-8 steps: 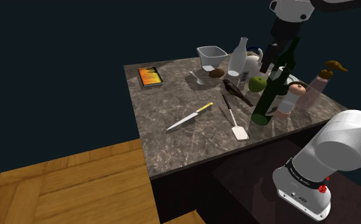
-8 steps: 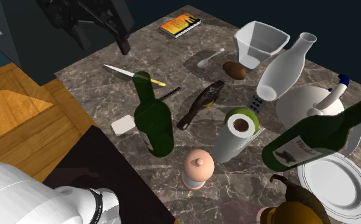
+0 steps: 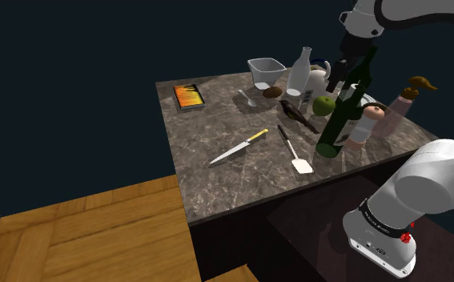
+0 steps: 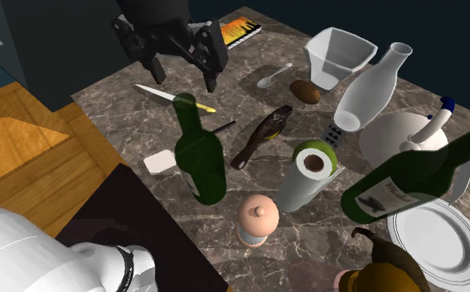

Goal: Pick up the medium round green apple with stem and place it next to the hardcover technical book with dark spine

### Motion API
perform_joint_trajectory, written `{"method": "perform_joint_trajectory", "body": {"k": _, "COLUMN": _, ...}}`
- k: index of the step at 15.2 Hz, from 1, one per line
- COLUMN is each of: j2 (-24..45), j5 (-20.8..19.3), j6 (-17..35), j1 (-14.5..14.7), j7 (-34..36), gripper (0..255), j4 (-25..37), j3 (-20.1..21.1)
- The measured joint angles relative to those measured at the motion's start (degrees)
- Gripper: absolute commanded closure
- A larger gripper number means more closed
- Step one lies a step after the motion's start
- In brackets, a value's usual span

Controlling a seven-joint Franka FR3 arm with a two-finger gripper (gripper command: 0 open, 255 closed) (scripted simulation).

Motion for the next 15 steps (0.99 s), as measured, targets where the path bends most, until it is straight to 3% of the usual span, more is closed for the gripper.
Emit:
{"method": "perform_joint_trajectory", "body": {"k": 8, "j2": 7.9, "j5": -3.8, "j6": 12.0, "j1": -3.4, "j7": -7.4, "gripper": 0, "j4": -1.4, "j3": -9.5}}
{"method": "perform_joint_trajectory", "body": {"k": 15, "j2": 18.9, "j5": -3.6, "j6": 22.6, "j1": -4.5, "j7": -14.7, "gripper": 0, "j4": 1.3, "j3": -18.1}}
